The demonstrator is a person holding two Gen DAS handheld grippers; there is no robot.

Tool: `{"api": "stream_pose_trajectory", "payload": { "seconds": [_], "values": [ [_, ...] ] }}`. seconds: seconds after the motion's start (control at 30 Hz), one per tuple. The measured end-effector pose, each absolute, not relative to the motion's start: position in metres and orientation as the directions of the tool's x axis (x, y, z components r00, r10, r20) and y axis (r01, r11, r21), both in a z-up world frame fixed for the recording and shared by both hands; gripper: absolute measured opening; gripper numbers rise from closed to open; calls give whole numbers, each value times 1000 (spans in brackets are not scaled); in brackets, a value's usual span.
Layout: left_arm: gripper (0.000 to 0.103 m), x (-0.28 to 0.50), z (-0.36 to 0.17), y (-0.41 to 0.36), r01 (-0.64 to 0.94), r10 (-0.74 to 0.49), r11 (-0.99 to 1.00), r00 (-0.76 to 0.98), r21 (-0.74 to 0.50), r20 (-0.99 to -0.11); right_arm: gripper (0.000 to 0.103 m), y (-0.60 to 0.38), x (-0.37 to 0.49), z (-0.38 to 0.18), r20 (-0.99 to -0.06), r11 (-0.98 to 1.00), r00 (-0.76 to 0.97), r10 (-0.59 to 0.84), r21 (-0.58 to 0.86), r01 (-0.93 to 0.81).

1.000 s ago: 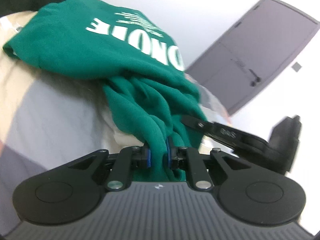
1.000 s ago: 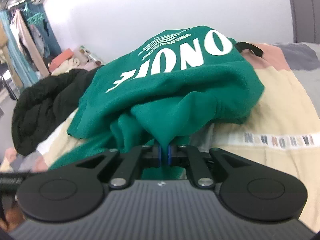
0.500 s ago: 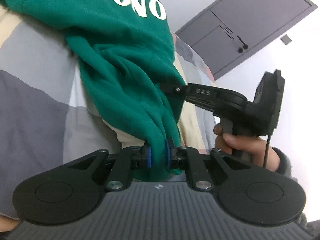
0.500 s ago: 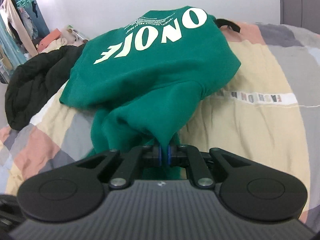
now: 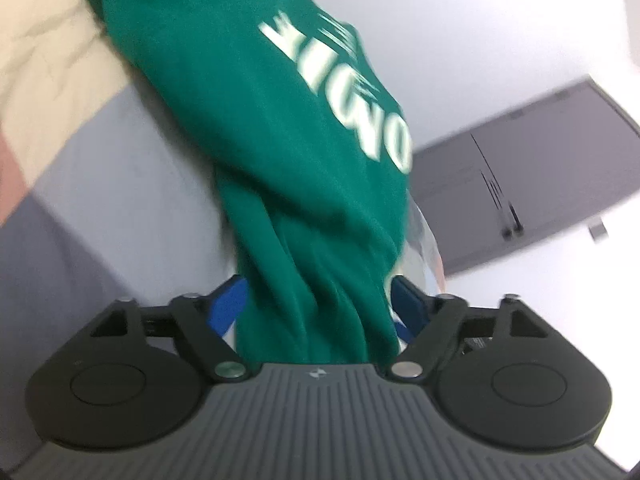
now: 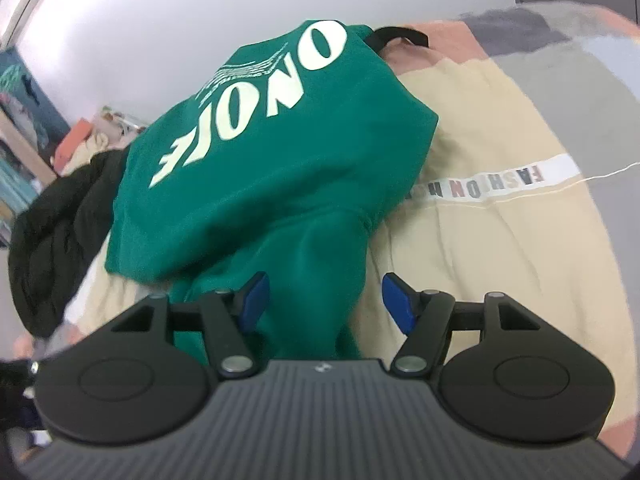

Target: Fold large clothes

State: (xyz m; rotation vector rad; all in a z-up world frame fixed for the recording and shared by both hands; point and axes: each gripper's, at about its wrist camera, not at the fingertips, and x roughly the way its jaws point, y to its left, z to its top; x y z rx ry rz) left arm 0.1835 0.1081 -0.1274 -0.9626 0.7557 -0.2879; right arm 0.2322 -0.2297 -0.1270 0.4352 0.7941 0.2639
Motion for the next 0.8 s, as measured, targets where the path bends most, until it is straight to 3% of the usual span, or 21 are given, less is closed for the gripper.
{"api": "stream_pose_trajectory", "payload": {
  "seconds": [0.1,0.33,0.37,0.4,0.47,0.57,0.7,0.8],
  "values": [
    [84,223,-145,116,-136,-485,582,733,-801,-477,84,-234,259,-133,-641,873,676,364,487,-8],
    [82,282,-197,135,-209,-419,504,790,-838,-448,83,-239,305,-162,-591,823,701,399,568,11],
    [79,285,-199,136,-199,-415,505,798,-840,-438,84,-239,309,-167,-585,819,700,408,574,2],
    [68,286,-196,137,-191,-411,515,801,-835,-436,84,-237,313,-171,-578,816,700,420,578,-13],
    [55,285,-191,138,-185,-414,527,797,-830,-440,83,-237,321,-177,-551,787,695,462,616,-35],
    [42,278,-183,141,-153,-415,508,819,-847,-397,65,-231,326,-172,-506,766,700,504,636,-92],
    [31,258,-153,139,-63,-409,530,855,-846,-320,21,-227,317,-157,-455,763,716,529,625,-166],
    [28,242,-127,137,-8,-394,569,875,-822,-281,12,-230,306,-144,-379,715,725,575,664,-220]
  ]
}}
